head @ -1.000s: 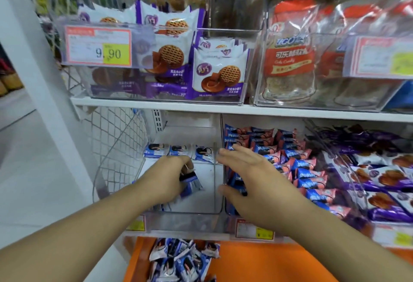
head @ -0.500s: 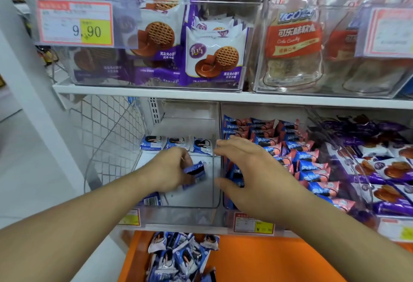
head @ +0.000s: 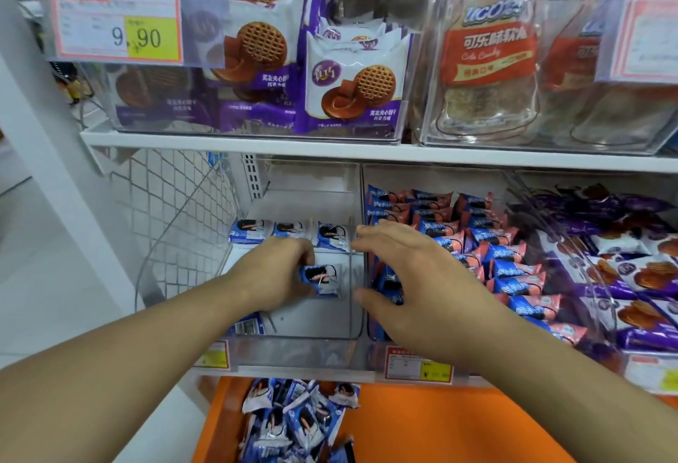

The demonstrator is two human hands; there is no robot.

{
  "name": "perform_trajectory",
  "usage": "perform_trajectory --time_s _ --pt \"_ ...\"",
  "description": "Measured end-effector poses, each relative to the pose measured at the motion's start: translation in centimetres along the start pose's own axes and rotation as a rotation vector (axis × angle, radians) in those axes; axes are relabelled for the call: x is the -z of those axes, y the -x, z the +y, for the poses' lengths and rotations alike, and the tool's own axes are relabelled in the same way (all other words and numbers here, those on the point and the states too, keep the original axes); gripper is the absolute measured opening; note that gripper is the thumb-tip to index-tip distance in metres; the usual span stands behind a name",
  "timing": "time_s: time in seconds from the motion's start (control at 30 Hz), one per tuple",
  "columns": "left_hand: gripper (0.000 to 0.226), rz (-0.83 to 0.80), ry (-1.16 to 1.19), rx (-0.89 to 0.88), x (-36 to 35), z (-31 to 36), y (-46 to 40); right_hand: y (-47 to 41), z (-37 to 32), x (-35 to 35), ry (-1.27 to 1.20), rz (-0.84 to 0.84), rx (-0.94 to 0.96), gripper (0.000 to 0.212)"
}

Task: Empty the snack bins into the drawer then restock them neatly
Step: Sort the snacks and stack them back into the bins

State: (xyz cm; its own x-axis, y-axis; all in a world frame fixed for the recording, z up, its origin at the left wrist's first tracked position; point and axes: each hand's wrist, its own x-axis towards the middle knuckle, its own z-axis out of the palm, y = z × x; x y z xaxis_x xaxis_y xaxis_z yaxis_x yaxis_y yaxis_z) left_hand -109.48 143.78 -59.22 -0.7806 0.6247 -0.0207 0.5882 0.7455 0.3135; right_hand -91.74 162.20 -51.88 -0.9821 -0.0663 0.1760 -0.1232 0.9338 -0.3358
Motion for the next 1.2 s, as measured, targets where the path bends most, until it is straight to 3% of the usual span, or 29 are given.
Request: perform_trajectory --time_s 0.13,0.3,0.5,0.63,0.8,1.1,1.2 --pt "0.042 0.09 -0.021 -0.056 -0.8 0.4 -1.8 0.0 -0.1 -0.1 0.011 0.006 0.004 0.064" --pt "0.054 0.083 0.012 -0.036 -0.9 0.3 -2.1 -0.2 -0.1 0.0 0.017 0.0 0.004 0.064" --pt "0.049 -0.07 0.052 0.118 2.1 -2.4 0.1 -0.2 0.1 -0.1 -0.003 -0.002 0.005 0.063" --pt "0.068 -0.155 -0.004 0.222 2.7 -3.5 1.2 -0.1 -0.1 0.1 -0.009 -0.004 -0.005 0.062" --pt "0.049 -0.027 0.074 0.279 2.5 -3.8 1.1 0.1 -0.3 0.1 -0.012 -0.004 -0.012 0.063" --pt "0.054 0.074 0.23 0.238 1.6 -3.8 1.2 -0.1 -0.1 0.0 -0.019 -0.002 -0.016 0.061" --pt "0.041 0.182 0.278 0.197 1.7 -3.5 1.4 -0.1 -0.2 0.0 -0.02 0.0 -0.014 0.061"
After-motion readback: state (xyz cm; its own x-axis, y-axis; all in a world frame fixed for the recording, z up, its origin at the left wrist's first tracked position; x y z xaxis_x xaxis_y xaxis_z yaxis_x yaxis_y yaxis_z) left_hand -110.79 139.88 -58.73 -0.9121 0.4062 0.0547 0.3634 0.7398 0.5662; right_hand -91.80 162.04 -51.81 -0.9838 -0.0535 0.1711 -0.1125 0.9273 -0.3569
